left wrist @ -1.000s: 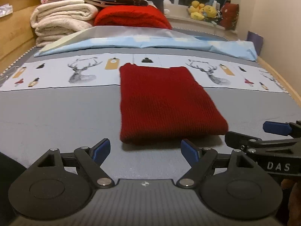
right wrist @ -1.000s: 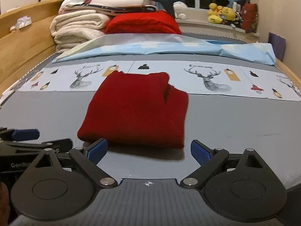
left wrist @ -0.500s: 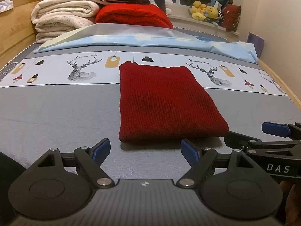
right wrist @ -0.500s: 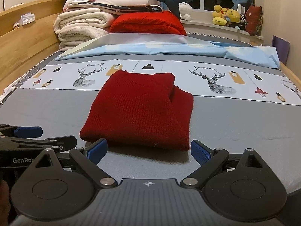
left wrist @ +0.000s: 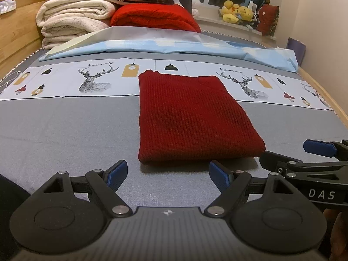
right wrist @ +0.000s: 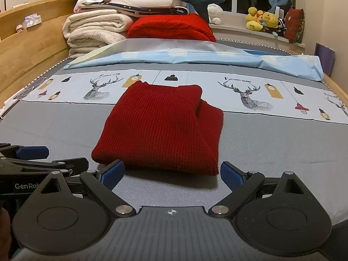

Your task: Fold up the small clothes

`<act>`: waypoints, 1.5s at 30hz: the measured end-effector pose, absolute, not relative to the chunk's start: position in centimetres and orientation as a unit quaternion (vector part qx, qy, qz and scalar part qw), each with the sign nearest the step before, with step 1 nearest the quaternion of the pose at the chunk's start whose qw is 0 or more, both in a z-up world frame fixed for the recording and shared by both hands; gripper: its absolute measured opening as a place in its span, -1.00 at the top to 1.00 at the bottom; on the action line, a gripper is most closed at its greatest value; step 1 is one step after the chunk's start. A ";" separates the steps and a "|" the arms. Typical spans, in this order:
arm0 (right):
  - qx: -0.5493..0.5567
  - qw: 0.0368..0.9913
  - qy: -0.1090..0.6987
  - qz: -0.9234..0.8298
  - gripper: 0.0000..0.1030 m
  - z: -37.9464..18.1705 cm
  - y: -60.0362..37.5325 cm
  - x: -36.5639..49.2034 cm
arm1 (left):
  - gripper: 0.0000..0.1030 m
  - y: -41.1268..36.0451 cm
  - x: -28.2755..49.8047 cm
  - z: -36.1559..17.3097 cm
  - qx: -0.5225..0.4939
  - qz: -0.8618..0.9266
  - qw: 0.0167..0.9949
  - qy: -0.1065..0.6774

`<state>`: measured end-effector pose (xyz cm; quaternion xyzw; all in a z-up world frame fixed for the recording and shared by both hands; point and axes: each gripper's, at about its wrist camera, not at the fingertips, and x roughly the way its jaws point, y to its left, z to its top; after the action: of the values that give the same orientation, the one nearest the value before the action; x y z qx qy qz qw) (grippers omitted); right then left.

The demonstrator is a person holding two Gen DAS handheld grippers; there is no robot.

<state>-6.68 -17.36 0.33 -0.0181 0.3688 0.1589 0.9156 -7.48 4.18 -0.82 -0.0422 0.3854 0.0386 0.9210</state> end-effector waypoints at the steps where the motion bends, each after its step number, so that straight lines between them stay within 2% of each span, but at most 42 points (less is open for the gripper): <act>1: -0.019 0.916 0.369 0.159 -0.85 0.3 -17.3 -6.7 | -0.66 4.2 -7.5 -0.8 -0.042 0.038 0.921 0.386; 45: -0.024 0.917 0.366 0.158 -0.85 0.3 -17.0 -6.6 | -0.66 4.3 -7.5 -1.1 -0.045 0.039 0.920 0.386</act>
<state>-6.62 -17.00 0.31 -0.0241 0.3660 0.1577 0.9168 -7.52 4.34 -1.07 -0.0455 0.3864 0.0385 0.9204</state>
